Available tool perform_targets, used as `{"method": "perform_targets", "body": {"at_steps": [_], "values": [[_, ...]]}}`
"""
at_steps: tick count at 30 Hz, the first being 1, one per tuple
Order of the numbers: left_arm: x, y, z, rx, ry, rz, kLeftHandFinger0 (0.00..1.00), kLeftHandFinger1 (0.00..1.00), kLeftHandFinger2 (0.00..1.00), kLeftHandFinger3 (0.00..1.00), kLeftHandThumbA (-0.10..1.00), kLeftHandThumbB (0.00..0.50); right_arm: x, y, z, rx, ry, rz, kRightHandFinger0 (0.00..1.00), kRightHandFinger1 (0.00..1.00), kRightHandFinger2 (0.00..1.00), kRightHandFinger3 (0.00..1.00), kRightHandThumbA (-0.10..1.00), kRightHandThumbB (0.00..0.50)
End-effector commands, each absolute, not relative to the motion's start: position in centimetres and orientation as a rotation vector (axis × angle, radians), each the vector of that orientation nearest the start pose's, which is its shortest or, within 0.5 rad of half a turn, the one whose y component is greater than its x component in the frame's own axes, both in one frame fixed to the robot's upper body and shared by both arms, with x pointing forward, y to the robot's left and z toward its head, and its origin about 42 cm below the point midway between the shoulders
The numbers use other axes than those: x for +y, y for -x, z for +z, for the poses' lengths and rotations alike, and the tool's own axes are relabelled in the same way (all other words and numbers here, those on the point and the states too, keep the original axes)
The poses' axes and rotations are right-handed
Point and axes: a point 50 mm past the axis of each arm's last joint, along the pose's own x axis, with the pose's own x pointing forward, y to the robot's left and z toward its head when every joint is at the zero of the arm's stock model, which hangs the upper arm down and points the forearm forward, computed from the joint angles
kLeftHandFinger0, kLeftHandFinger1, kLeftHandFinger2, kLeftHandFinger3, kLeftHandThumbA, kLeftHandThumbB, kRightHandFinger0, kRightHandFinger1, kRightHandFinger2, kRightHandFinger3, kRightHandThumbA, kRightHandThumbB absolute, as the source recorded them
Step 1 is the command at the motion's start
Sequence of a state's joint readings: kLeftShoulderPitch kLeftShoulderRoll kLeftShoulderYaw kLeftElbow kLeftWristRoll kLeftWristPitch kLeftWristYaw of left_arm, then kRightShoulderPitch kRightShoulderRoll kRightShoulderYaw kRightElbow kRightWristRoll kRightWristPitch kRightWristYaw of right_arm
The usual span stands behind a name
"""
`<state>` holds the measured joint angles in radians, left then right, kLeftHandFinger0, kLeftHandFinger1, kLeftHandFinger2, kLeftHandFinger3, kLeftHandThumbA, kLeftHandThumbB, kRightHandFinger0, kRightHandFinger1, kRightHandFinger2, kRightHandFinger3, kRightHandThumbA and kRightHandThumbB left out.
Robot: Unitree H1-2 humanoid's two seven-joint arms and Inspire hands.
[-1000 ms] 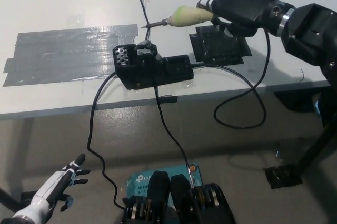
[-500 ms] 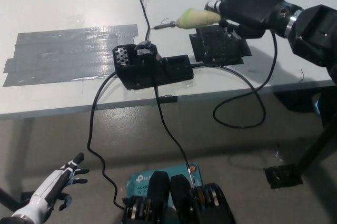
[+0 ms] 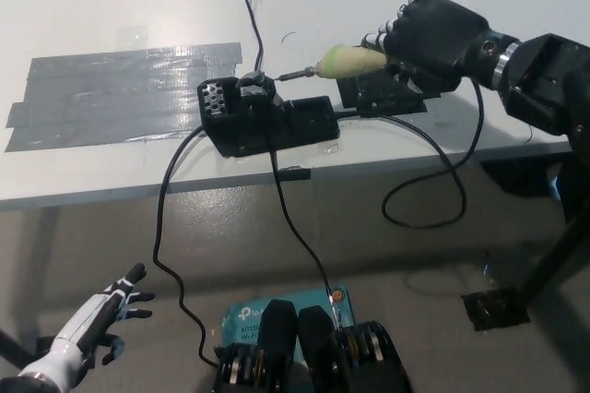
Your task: The robot uses its right hand to grab and lift the soldering gun kept on the middle of the table and puts it in its base
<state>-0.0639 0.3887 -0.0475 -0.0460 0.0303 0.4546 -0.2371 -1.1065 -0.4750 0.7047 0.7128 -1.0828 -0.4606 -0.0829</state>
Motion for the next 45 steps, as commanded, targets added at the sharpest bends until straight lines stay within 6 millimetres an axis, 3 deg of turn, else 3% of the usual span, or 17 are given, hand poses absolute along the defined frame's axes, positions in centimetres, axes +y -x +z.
{"method": "perform_targets", "body": {"at_steps": [1, 4, 5, 7, 9, 11, 14, 16, 19, 20, 23, 25, 35, 36, 38, 39, 45], "values": [[32.3, -30.5, 12.6, 0.365, -0.399, -0.191, 0.74, 0.80, 0.85, 0.98, 1.00, 0.084, -17.6, -54.1, 36.5, -0.949, 1.906, 0.481, 0.00, 0.04, 0.47, 0.40, -0.05, 0.062], [32.3, -30.4, 12.6, 0.367, -0.401, -0.188, 0.75, 0.81, 0.85, 0.99, 1.00, 0.082, -17.6, -54.2, 36.7, -0.975, 1.909, 0.478, 0.00, 0.03, 0.49, 0.38, -0.06, 0.124], [32.3, -30.3, 12.6, 0.363, -0.405, -0.187, 0.75, 0.81, 0.85, 0.98, 1.00, 0.071, -17.5, -54.2, 37.0, -0.999, 1.899, 0.465, 0.00, 0.00, 0.41, 0.37, -0.10, 0.190], [32.4, -30.3, 12.4, 0.363, -0.413, -0.192, 0.76, 0.82, 0.86, 0.99, 1.00, 0.082, -17.4, -53.8, 38.1, -1.006, 1.907, 0.460, 0.00, 0.00, 0.37, 0.36, -0.10, 0.227], [32.4, -30.2, 12.4, 0.366, -0.416, -0.194, 0.77, 0.83, 0.87, 1.00, 1.00, 0.072, -17.4, -53.5, 38.7, -1.002, 1.908, 0.445, 0.00, 0.00, 0.34, 0.38, -0.10, 0.187], [32.4, -30.2, 12.4, 0.368, -0.421, -0.192, 0.75, 0.82, 0.86, 1.00, 1.00, 0.074, -17.7, -53.7, 38.9, -1.001, 1.904, 0.429, 0.00, 0.00, 0.34, 0.44, -0.04, 0.210], [32.5, -30.1, 12.2, 0.369, -0.420, -0.194, 0.74, 0.82, 0.86, 1.00, 1.00, 0.079, -17.7, -53.1, 40.0, -0.968, 1.914, 0.403, 0.00, 0.00, 0.33, 0.40, -0.10, 0.212], [32.5, -30.0, 12.1, 0.364, -0.410, -0.194, 0.73, 0.82, 0.86, 0.98, 1.00, 0.087, -17.9, -52.7, 40.5, -1.003, 1.914, 0.376, 0.00, 0.00, 0.21, 0.31, -0.10, 0.258], [32.5, -30.0, 12.1, 0.371, -0.416, -0.195, 0.74, 0.83, 0.86, 0.98, 1.00, 0.092, -18.6, -52.8, 41.0, -0.971, 1.946, 0.373, 0.00, 0.00, 0.25, 0.24, -0.10, 0.209], [32.5, -30.0, 12.1, 0.372, -0.416, -0.194, 0.74, 0.83, 0.87, 0.99, 1.00, 0.094, -18.7, -52.8, 41.1, -0.972, 1.957, 0.355, 0.00, 0.00, 0.22, 0.31, -0.10, 0.227], [32.6, -29.9, 11.9, 0.363, -0.420, -0.199, 0.74, 0.83, 0.88, 0.98, 1.00, 0.105, -19.1, -52.9, 41.1, -0.986, 1.942, 0.327, 0.00, 0.00, 0.13, 0.32, -0.10, 0.253], [32.7, -29.9, 12.0, 0.363, -0.421, -0.197, 0.74, 0.83, 0.88, 0.98, 1.00, 0.097, -19.1, -52.8, 41.2, -0.972, 1.940, 0.330, 0.00, 0.00, 0.13, 0.30, -0.10, 0.216], [32.5, -29.9, 12.1, 0.363, -0.412, -0.186, 0.73, 0.81, 0.85, 0.96, 1.00, 0.097, -18.7, -52.4, 40.1, -0.971, 1.965, 0.393, 0.00, 0.00, 0.33, 0.08, -0.10, 0.228], [32.5, -29.9, 12.2, 0.368, -0.395, -0.187, 0.74, 0.81, 0.85, 0.96, 1.00, 0.109, -18.7, -52.3, 39.6, -0.957, 1.959, 0.424, 0.00, 0.02, 0.34, 0.28, -0.10, 0.208], [32.5, -30.0, 12.2, 0.366, -0.389, -0.187, 0.74, 0.80, 0.85, 0.96, 1.00, 0.111, -18.8, -52.3, 39.4, -0.953, 1.957, 0.429, 0.00, 0.00, 0.32, 0.29, -0.10, 0.209], [32.5, -30.0, 12.2, 0.366, -0.388, -0.190, 0.75, 0.81, 0.85, 0.96, 1.00, 0.115, -18.9, -52.6, 38.8, -0.906, 1.934, 0.463, 0.00, 0.00, 0.32, 0.43, -0.10, 0.175], [32.5, -30.0, 12.2, 0.367, -0.379, -0.181, 0.74, 0.79, 0.84, 0.97, 1.00, 0.118, -18.7, -52.9, 38.3, -0.903, 1.935, 0.480, 0.00, 0.00, 0.29, 0.49, -0.10, 0.121]]}}
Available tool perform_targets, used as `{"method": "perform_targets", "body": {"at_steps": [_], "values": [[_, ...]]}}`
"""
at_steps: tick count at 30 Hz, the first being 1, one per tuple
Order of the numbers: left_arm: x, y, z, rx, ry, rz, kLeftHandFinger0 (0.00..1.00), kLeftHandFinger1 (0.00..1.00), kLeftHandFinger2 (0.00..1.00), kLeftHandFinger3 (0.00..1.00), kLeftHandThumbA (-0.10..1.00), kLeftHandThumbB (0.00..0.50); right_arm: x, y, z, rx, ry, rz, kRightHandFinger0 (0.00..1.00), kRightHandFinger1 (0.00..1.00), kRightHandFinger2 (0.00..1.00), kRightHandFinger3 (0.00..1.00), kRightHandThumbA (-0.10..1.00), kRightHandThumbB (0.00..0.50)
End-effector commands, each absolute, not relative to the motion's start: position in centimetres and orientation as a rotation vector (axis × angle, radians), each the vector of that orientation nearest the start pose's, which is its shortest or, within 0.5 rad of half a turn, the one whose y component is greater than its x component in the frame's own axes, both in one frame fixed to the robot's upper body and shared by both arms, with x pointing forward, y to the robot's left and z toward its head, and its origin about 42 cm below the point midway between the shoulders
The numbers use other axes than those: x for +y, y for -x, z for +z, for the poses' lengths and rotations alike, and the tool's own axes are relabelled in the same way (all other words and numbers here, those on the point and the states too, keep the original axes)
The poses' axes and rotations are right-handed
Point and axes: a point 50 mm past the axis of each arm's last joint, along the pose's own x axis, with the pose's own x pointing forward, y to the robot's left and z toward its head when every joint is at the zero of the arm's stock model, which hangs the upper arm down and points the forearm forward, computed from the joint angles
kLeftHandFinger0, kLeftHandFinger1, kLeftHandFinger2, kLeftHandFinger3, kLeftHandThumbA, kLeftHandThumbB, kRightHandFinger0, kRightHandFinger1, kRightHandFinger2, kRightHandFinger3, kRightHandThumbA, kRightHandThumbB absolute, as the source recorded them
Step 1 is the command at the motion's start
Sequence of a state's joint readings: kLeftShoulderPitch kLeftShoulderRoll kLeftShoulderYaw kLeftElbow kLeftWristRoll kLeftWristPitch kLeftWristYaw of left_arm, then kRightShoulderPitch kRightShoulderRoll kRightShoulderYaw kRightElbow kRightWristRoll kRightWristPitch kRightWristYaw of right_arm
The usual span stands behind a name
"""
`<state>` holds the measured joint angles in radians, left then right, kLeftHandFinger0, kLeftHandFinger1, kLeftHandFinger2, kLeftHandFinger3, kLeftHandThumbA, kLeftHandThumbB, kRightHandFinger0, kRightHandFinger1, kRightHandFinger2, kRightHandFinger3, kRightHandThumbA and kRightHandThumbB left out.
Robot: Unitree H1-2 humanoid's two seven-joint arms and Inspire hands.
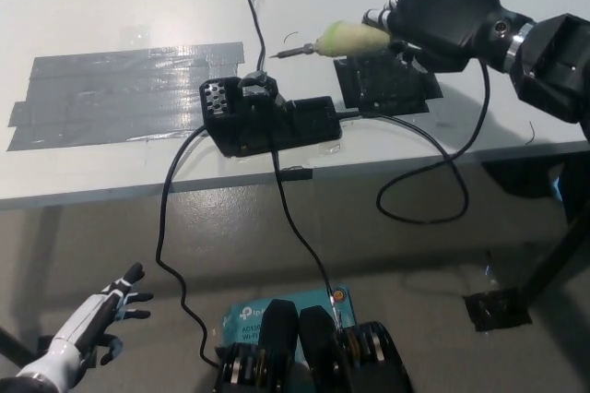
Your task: The robot uses its right hand to grab and lift the soldering gun kept on the middle of the table and puts it in its base
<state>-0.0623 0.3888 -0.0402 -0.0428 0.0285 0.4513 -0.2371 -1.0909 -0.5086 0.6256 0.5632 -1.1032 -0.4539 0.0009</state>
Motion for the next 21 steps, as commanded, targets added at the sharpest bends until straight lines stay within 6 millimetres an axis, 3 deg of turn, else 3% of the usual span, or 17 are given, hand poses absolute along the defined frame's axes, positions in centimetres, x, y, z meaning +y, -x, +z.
{"method": "perform_targets", "body": {"at_steps": [1, 6, 7, 13, 16, 17, 18, 19, 21], "values": [[32.5, -30.0, 12.2, 0.370, -0.383, -0.180, 0.74, 0.80, 0.84, 0.97, 1.00, 0.123, -18.6, -52.8, 38.5, -0.898, 1.930, 0.486, 0.00, 0.00, 0.30, 0.56, -0.10, 0.125], [32.6, -30.3, 12.4, 0.368, -0.380, -0.181, 0.75, 0.80, 0.84, 0.98, 1.00, 0.115, -18.9, -52.4, 38.2, -0.967, 1.924, 0.457, 0.00, 0.00, 0.25, 0.44, -0.10, 0.206], [32.6, -30.2, 12.4, 0.370, -0.380, -0.180, 0.76, 0.80, 0.84, 0.98, 1.00, 0.112, -19.1, -52.3, 37.7, -1.015, 1.912, 0.443, 0.00, 0.00, 0.23, 0.40, -0.10, 0.267], [32.8, -30.1, 12.4, 0.371, -0.378, -0.177, 0.76, 0.80, 0.83, 0.97, 1.00, 0.154, -19.1, -52.3, 37.4, -1.039, 1.922, 0.451, 0.00, 0.00, 0.15, 0.32, -0.10, 0.224], [32.9, -30.1, 12.4, 0.376, -0.374, -0.173, 0.77, 0.81, 0.84, 0.98, 1.00, 0.131, -18.6, -52.0, 38.0, -1.044, 1.948, 0.457, 0.00, 0.00, 0.17, 0.34, -0.10, 0.218], [32.9, -30.1, 12.3, 0.370, -0.373, -0.183, 0.77, 0.81, 0.84, 0.97, 1.00, 0.139, -18.6, -52.0, 38.5, -1.045, 1.919, 0.455, 0.00, 0.00, 0.17, 0.31, -0.10, 0.232], [32.9, -30.2, 12.3, 0.369, -0.376, -0.183, 0.77, 0.81, 0.83, 0.97, 1.00, 0.143, -18.6, -52.0, 38.6, -1.035, 1.914, 0.459, 0.00, 0.00, 0.21, 0.31, -0.10, 0.223], [32.9, -30.2, 12.3, 0.364, -0.383, -0.183, 0.73, 0.79, 0.82, 0.96, 1.00, 0.146, -18.6, -52.3, 38.9, -1.007, 1.918, 0.466, 0.00, 0.00, 0.22, 0.42, -0.10, 0.203], [33.0, -30.2, 12.3, 0.366, -0.385, -0.180, 0.72, 0.78, 0.82, 0.96, 1.00, 0.172, -18.5, -52.3, 39.2, -0.983, 1.941, 0.469, 0.00, 0.00, 0.19, 0.45, -0.10, 0.162]]}}
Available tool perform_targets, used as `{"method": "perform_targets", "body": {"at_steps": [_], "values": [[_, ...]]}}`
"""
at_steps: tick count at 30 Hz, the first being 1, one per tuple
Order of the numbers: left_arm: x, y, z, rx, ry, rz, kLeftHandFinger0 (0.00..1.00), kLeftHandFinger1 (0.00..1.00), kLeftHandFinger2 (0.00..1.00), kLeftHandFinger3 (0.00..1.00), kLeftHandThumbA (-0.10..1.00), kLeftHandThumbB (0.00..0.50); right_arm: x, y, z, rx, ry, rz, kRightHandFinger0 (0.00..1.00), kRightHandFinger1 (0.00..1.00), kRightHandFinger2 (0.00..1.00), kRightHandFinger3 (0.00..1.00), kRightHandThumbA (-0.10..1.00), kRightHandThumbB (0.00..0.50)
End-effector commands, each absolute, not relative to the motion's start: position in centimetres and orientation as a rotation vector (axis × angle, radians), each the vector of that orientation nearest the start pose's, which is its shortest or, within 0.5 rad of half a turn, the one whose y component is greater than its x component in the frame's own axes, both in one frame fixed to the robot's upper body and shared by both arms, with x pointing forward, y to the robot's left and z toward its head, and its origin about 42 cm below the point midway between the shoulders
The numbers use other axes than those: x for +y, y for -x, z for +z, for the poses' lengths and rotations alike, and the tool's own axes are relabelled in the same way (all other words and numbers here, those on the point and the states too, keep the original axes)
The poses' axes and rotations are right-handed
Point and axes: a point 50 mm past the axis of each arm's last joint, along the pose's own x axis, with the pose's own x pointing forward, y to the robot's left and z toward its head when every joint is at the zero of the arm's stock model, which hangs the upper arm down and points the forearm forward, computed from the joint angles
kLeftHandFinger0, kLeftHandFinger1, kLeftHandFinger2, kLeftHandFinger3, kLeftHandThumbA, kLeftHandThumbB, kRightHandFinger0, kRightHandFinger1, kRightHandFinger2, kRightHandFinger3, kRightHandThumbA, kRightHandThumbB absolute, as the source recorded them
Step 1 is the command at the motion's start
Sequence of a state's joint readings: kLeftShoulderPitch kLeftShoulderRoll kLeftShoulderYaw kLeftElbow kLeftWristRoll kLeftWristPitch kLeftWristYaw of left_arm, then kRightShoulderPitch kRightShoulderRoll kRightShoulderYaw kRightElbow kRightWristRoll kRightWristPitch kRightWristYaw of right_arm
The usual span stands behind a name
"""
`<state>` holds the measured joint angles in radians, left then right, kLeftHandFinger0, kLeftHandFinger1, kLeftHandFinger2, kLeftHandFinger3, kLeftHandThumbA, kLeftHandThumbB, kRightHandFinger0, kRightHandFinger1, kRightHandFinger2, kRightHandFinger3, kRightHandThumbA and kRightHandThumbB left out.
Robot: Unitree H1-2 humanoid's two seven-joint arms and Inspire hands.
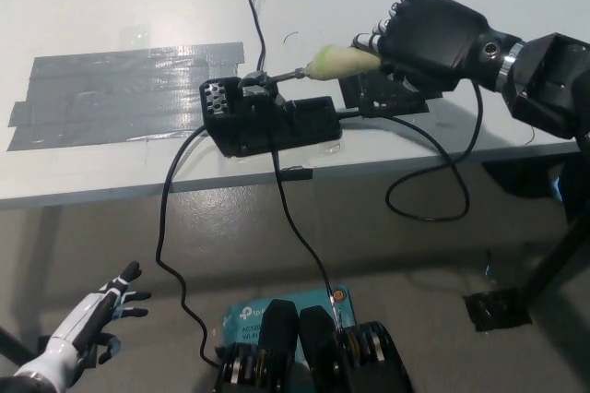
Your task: The robot uses its right hand to grab and lift the soldering gun kept on the middle of the table and puts it in its base
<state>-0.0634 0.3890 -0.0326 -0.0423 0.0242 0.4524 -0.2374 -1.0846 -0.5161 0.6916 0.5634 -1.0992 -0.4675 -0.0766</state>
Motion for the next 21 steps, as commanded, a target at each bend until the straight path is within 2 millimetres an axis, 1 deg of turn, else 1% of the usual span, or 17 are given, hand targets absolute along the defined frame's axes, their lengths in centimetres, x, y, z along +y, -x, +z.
{"method": "perform_targets", "body": {"at_steps": [1, 3, 4, 6, 8, 9, 10, 11, 13, 14, 15, 16, 17, 18, 19, 20, 21], "values": [[33.1, -30.3, 12.3, 0.363, -0.382, -0.178, 0.68, 0.77, 0.81, 0.96, 1.00, 0.169, -18.3, -52.0, 39.5, -1.000, 1.944, 0.458, 0.00, 0.00, 0.14, 0.45, -0.10, 0.203], [33.0, -30.3, 12.3, 0.368, -0.385, -0.179, 0.72, 0.78, 0.83, 0.96, 1.00, 0.134, -18.4, -51.7, 39.5, -1.025, 1.926, 0.452, 0.00, 0.00, 0.03, 0.43, -0.10, 0.262], [33.0, -30.3, 12.3, 0.370, -0.384, -0.179, 0.73, 0.79, 0.83, 0.96, 1.00, 0.140, -18.6, -51.8, 39.3, -1.022, 1.923, 0.453, 0.00, 0.00, 0.04, 0.43, -0.10, 0.266], [32.8, -30.3, 12.3, 0.375, -0.375, -0.181, 0.76, 0.81, 0.83, 0.96, 1.00, 0.146, -19.0, -51.8, 38.7, -1.004, 1.929, 0.463, 0.00, 0.00, 0.09, 0.45, -0.10, 0.261], [32.7, -30.3, 12.2, 0.372, -0.374, -0.187, 0.77, 0.80, 0.82, 0.96, 1.00, 0.172, -19.4, -52.0, 37.8, -0.991, 1.915, 0.458, 0.00, 0.00, 0.01, 0.40, -0.10, 0.229], [32.7, -30.2, 12.3, 0.375, -0.375, -0.186, 0.78, 0.82, 0.84, 0.98, 1.00, 0.172, -19.3, -51.8, 37.8, -1.003, 1.927, 0.457, 0.00, 0.00, 0.03, 0.40, -0.10, 0.230], [32.7, -30.2, 12.3, 0.375, -0.372, -0.185, 0.78, 0.82, 0.84, 0.98, 1.00, 0.179, -19.3, -51.8, 37.7, -1.014, 1.932, 0.453, 0.00, 0.00, 0.01, 0.38, -0.10, 0.239], [32.6, -30.2, 12.3, 0.373, -0.373, -0.187, 0.80, 0.83, 0.86, 0.97, 1.00, 0.162, -19.3, -51.7, 37.7, -1.008, 1.934, 0.454, 0.00, 0.00, 0.00, 0.37, -0.10, 0.233], [32.6, -30.2, 12.3, 0.373, -0.368, -0.186, 0.80, 0.83, 0.86, 0.98, 1.00, 0.160, -19.2, -51.9, 37.5, -0.989, 1.943, 0.456, 0.00, 0.00, 0.00, 0.39, -0.09, 0.203], [32.6, -30.3, 12.4, 0.375, -0.368, -0.183, 0.82, 0.84, 0.87, 0.98, 1.00, 0.155, -19.2, -52.0, 37.4, -1.000, 1.954, 0.456, 0.00, 0.00, 0.01, 0.41, -0.10, 0.215], [32.6, -30.3, 12.3, 0.366, -0.375, -0.189, 0.83, 0.84, 0.87, 0.98, 1.00, 0.154, -19.0, -52.2, 37.1, -1.006, 1.938, 0.453, 0.00, 0.00, 0.00, 0.36, -0.10, 0.218], [32.6, -30.3, 12.3, 0.364, -0.375, -0.189, 0.84, 0.85, 0.87, 0.98, 1.00, 0.155, -18.9, -52.2, 37.0, -1.008, 1.931, 0.452, 0.00, 0.00, 0.04, 0.36, -0.09, 0.229], [32.4, -30.4, 12.3, 0.364, -0.372, -0.189, 0.84, 0.85, 0.87, 0.98, 1.00, 0.154, -19.0, -52.3, 36.9, -1.004, 1.941, 0.456, 0.00, 0.00, 0.04, 0.35, -0.10, 0.223], [32.4, -30.4, 12.3, 0.365, -0.361, -0.190, 0.85, 0.86, 0.87, 0.98, 1.00, 0.169, -18.7, -52.4, 36.6, -1.001, 1.939, 0.463, 0.00, 0.00, 0.03, 0.32, -0.10, 0.248], [32.4, -30.4, 12.3, 0.369, -0.357, -0.190, 0.86, 0.86, 0.88, 0.99, 1.00, 0.173, -18.5, -52.5, 36.4, -0.999, 1.933, 0.465, 0.00, 0.00, 0.05, 0.31, -0.10, 0.249], [32.4, -30.4, 12.3, 0.370, -0.363, -0.190, 0.85, 0.87, 0.88, 0.99, 1.00, 0.172, -18.6, -52.7, 36.1, -0.969, 1.938, 0.480, 0.00, 0.00, 0.11, 0.36, -0.10, 0.218], [32.4, -30.4, 12.3, 0.371, -0.362, -0.187, 0.85, 0.87, 0.88, 0.98, 1.00, 0.164, -18.5, -52.8, 35.9, -0.968, 1.934, 0.481, 0.00, 0.00, 0.17, 0.34, -0.10, 0.242]]}}
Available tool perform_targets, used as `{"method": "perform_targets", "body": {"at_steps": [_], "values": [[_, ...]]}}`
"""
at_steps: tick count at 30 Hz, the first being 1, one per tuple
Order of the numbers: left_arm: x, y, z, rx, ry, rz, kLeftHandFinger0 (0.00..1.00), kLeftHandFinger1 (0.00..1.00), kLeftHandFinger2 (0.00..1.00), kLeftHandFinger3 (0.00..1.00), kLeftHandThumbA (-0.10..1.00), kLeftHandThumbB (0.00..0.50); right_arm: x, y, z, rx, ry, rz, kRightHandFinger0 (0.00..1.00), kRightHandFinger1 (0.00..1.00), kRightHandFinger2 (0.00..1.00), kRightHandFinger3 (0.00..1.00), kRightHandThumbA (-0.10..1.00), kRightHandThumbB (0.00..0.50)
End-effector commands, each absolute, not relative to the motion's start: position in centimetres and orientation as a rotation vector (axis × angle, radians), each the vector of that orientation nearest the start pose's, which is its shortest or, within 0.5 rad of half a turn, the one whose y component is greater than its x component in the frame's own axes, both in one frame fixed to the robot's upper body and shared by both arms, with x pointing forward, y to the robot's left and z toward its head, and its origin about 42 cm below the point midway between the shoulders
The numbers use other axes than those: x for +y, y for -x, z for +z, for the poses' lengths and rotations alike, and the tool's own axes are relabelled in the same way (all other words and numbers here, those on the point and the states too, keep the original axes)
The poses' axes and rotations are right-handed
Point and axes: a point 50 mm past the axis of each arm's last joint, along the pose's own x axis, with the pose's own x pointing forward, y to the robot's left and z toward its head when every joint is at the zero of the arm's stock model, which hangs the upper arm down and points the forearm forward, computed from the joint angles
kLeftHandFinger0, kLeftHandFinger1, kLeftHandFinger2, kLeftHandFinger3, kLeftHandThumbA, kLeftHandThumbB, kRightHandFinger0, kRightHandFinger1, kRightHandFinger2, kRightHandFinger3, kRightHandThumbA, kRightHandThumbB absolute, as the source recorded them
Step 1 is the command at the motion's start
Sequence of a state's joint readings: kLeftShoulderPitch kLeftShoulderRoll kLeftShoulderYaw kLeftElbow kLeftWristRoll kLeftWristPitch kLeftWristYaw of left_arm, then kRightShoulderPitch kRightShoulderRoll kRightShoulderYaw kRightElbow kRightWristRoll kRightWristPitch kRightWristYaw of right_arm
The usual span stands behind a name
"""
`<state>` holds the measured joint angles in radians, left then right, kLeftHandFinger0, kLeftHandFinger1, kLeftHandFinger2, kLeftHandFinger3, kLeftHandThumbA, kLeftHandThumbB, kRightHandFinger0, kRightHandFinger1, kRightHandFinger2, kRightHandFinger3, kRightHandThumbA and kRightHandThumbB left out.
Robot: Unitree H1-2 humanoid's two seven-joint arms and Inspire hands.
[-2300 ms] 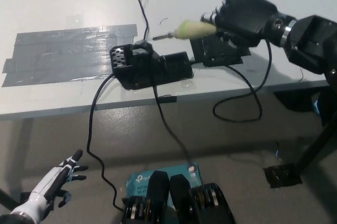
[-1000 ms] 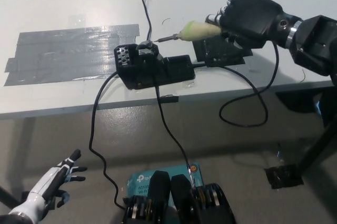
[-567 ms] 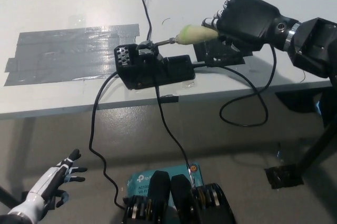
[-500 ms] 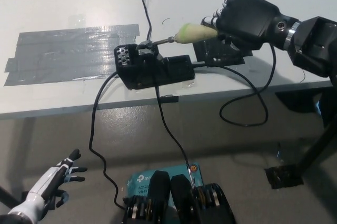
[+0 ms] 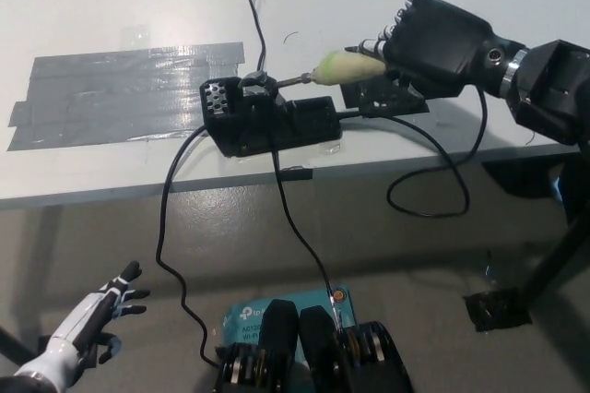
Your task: The robot uses its right hand to grab and lift the soldering gun kept on the middle of the table and puts it in its base
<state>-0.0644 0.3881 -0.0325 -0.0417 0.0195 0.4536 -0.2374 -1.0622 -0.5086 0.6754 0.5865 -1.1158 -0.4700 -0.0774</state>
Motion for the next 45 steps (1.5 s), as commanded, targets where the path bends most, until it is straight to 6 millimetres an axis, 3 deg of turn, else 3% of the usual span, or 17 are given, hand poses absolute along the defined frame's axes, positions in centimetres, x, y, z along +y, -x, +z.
{"method": "perform_targets", "body": {"at_steps": [1, 3, 5, 9, 10, 12, 14, 16, 19, 22, 24, 29, 34, 36, 38, 41, 45], "values": [[32.4, -30.4, 12.3, 0.371, -0.361, -0.186, 0.88, 0.89, 0.91, 0.99, 1.00, 0.159, -18.4, -52.8, 35.7, -0.975, 1.932, 0.482, 0.00, 0.00, 0.18, 0.29, -0.10, 0.223], [32.3, -30.5, 12.3, 0.370, -0.374, -0.191, 0.88, 0.90, 0.91, 1.00, 1.00, 0.167, -18.6, -52.9, 35.0, -0.958, 1.922, 0.487, 0.00, 0.00, 0.21, 0.29, -0.10, 0.206], [32.1, -30.6, 12.4, 0.368, -0.390, -0.192, 0.86, 0.90, 0.92, 1.00, 1.00, 0.206, -18.7, -53.1, 34.8, -0.959, 1.930, 0.490, 0.00, 0.00, 0.20, 0.29, -0.10, 0.238], [32.1, -30.6, 12.5, 0.364, -0.381, -0.190, 0.86, 0.91, 0.92, 1.00, 1.00, 0.217, -18.1, -53.3, 35.5, -0.937, 1.947, 0.488, 0.00, 0.00, 0.29, 0.19, -0.10, 0.147], [32.1, -30.7, 12.4, 0.359, -0.385, -0.194, 0.88, 0.92, 0.93, 1.00, 1.00, 0.206, -17.7, -53.8, 35.7, -0.926, 1.952, 0.483, 0.00, 0.00, 0.33, 0.33, -0.10, 0.092], [32.0, -30.7, 12.4, 0.350, -0.394, -0.200, 0.88, 0.92, 0.93, 0.99, 1.00, 0.215, -17.3, -54.1, 35.8, -0.930, 1.936, 0.480, 0.00, 0.00, 0.32, 0.34, -0.05, 0.067], [31.9, -30.7, 12.4, 0.351, -0.403, -0.203, 0.88, 0.92, 0.94, 1.00, 1.00, 0.208, -16.9, -54.4, 35.9, -0.965, 1.937, 0.471, 0.00, 0.00, 0.30, 0.37, 0.02, 0.068], [31.8, -30.7, 12.5, 0.347, -0.404, -0.204, 0.85, 0.92, 0.94, 1.00, 1.00, 0.195, -16.4, -54.7, 36.0, -0.997, 1.936, 0.467, 0.00, 0.00, 0.28, 0.33, -0.03, 0.108], [31.7, -31.0, 12.5, 0.333, -0.404, -0.211, 0.86, 0.91, 0.92, 1.00, 1.00, 0.222, -15.4, -54.9, 36.7, -1.010, 1.980, 0.498, 0.00, 0.00, 0.31, 0.40, -0.09, 0.142], [31.6, -31.1, 12.5, 0.328, -0.411, -0.215, 0.87, 0.91, 0.92, 1.00, 1.00, 0.232, -15.3, -54.8, 36.8, -1.076, 1.982, 0.487, 0.00, 0.00, 0.27, 0.35, -0.07, 0.181], [31.6, -31.2, 12.6, 0.329, -0.409, -0.216, 0.87, 0.91, 0.93, 1.00, 1.00, 0.249, -15.3, -54.8, 37.0, -1.088, 2.002, 0.506, 0.00, 0.00, 0.28, 0.37, 0.00, 0.154], [31.4, -31.4, 13.2, 0.313, -0.410, -0.221, 0.87, 0.92, 0.94, 1.00, 1.00, 0.222, -15.4, -54.9, 37.6, -1.085, 2.041, 0.538, 0.00, 0.00, 0.29, 0.37, -0.10, 0.206], [31.3, -31.7, 13.5, 0.307, -0.410, -0.221, 0.87, 0.91, 0.92, 1.00, 1.00, 0.241, -16.1, -55.0, 37.0, -1.158, 2.062, 0.545, 0.00, 0.00, 0.22, 0.34, -0.02, 0.216], [31.3, -31.8, 13.6, 0.303, -0.416, -0.223, 0.87, 0.91, 0.92, 1.00, 1.00, 0.259, -16.3, -54.8, 37.0, -1.147, 2.078, 0.565, 0.00, 0.00, 0.25, 0.40, -0.01, 0.252], [31.3, -31.9, 13.7, 0.299, -0.417, -0.223, 0.87, 0.91, 0.92, 1.00, 1.00, 0.250, -16.5, -54.7, 37.2, -1.183, 2.071, 0.554, 0.00, 0.00, 0.23, 0.39, 0.00, 0.231], [31.2, -31.9, 13.7, 0.309, -0.413, -0.215, 0.88, 0.92, 0.92, 1.00, 1.00, 0.241, -17.0, -54.3, 37.5, -1.158, 2.075, 0.581, 0.00, 0.00, 0.31, 0.44, -0.04, 0.274], [31.5, -32.0, 13.8, 0.299, -0.414, -0.218, 0.88, 0.93, 0.93, 1.00, 1.00, 0.252, -17.4, -54.3, 37.6, -1.143, 2.050, 0.570, 0.00, 0.00, 0.24, 0.35, -0.03, 0.211]]}}
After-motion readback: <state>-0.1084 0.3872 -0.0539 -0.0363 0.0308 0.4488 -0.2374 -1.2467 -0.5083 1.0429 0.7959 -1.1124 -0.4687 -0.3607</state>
